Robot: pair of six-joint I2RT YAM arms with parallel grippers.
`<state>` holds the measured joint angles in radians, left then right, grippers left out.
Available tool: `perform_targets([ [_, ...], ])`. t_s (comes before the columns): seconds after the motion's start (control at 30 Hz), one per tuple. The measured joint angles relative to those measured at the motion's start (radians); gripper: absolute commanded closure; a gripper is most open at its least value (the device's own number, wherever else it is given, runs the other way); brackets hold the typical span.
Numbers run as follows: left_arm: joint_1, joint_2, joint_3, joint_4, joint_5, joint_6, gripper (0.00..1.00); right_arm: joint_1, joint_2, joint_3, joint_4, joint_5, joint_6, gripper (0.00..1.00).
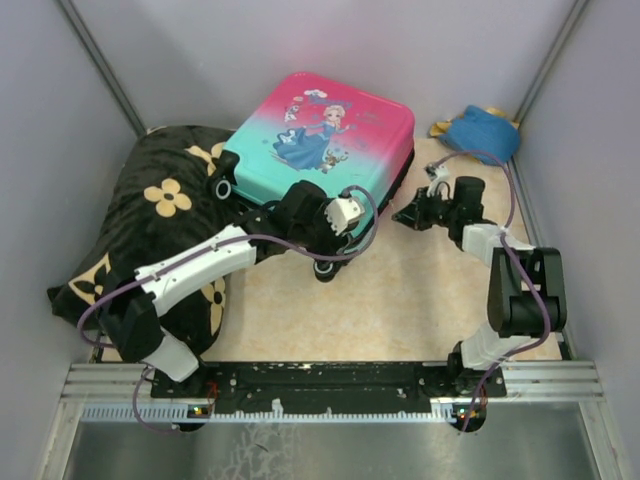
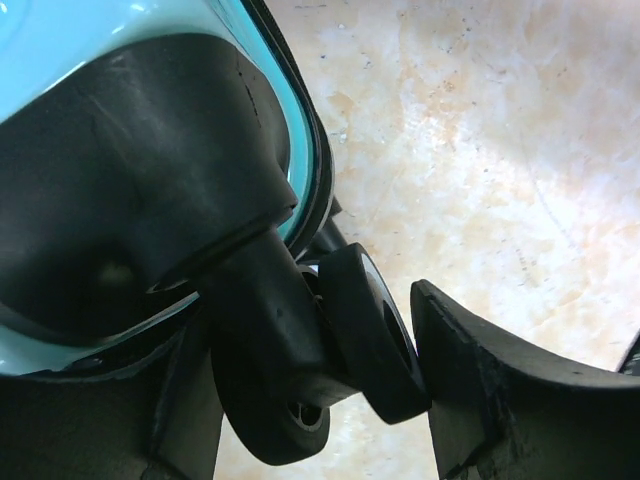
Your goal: Pack the luggage
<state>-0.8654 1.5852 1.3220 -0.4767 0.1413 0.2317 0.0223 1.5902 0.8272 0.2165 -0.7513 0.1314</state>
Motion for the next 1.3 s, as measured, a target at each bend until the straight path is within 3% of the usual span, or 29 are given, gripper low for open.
perform_targets([
  [0.27, -0.004, -0.14, -0.155, 0.091, 0.014, 0.319, 0.99, -0.159, -0.013, 0.053, -0.138, -0.13, -0.144, 1.0],
  [0.53, 0.03, -0.278, -0.257, 0.021, 0.058, 0.598, 1.0, -0.392, -0.018, 0.064, -0.263, -0.026, -0.299, 1.0],
  [0.57, 0.034, -0.294, -0.27, 0.017, 0.06, 0.625, 1.0, -0.402, -0.019, 0.065, -0.286, -0.035, -0.328, 0.94],
  [0.63, 0.043, -0.312, -0.28, 0.004, 0.069, 0.663, 1.0, -0.409, -0.026, 0.066, -0.337, -0.07, -0.385, 0.72],
  [0.7, 0.048, -0.312, -0.277, -0.005, 0.08, 0.678, 1.0, -0.4, -0.042, 0.065, -0.388, -0.111, -0.42, 0.59],
  [0.77, 0.051, -0.304, -0.265, -0.019, 0.088, 0.683, 1.0, -0.363, -0.079, 0.053, -0.388, -0.141, -0.428, 0.38],
  [0.8, 0.052, -0.3, -0.258, -0.026, 0.091, 0.683, 1.0, -0.33, -0.107, 0.033, -0.359, -0.151, -0.419, 0.36],
  [1.03, 0.055, -0.293, -0.249, -0.038, 0.101, 0.687, 1.0, -0.081, -0.184, -0.104, -0.12, -0.196, -0.34, 0.35],
  [1.3, 0.056, -0.288, -0.241, -0.047, 0.104, 0.687, 1.0, -0.022, -0.043, -0.109, 0.106, -0.185, -0.285, 0.43],
])
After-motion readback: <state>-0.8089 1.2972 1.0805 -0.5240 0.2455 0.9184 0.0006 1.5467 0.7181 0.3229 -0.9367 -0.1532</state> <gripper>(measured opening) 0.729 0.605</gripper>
